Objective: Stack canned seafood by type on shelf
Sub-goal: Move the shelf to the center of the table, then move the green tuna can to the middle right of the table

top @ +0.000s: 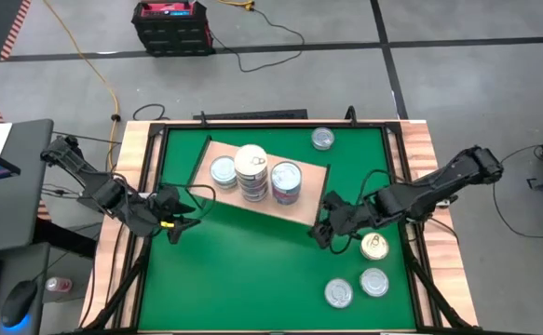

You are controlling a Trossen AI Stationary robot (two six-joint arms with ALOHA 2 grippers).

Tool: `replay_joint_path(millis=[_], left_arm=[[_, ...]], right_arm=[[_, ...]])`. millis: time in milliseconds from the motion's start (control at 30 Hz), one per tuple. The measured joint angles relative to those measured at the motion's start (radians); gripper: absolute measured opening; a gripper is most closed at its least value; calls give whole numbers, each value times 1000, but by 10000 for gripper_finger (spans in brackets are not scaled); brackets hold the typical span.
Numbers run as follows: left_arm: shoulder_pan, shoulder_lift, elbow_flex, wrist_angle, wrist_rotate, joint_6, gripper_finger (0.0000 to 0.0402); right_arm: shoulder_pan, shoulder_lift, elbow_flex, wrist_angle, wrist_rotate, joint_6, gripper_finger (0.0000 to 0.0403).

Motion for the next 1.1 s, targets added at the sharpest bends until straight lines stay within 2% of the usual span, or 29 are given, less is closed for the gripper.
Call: replay_joint_path(millis=[267, 400, 533, 667, 800, 933, 1100], left_arm=[[0, -41, 0, -16, 24, 42, 231], [0, -41, 0, -16, 24, 44, 231], [0, -40, 0, -14, 0, 45, 231], [0, -40, 0, -14, -20, 63, 231], [1, -41, 0, -13, -67, 126, 231], [1, -43, 0, -13, -64, 144, 231], [1, -43, 0, -7, -82, 123, 231]], right_arm=[[-2, -134, 114, -363, -27, 22, 276], [-80, -211, 141, -518, 61, 8, 276], [-237, -266, 141, -540, 134, -78, 276], [-447, -275, 132, -521, 122, -212, 276], [-689, -235, 70, -381, -10, -360, 276], [-918, -166, 18, -245, -121, -503, 276], [-1112, -12, 9, -124, -217, -686, 276]])
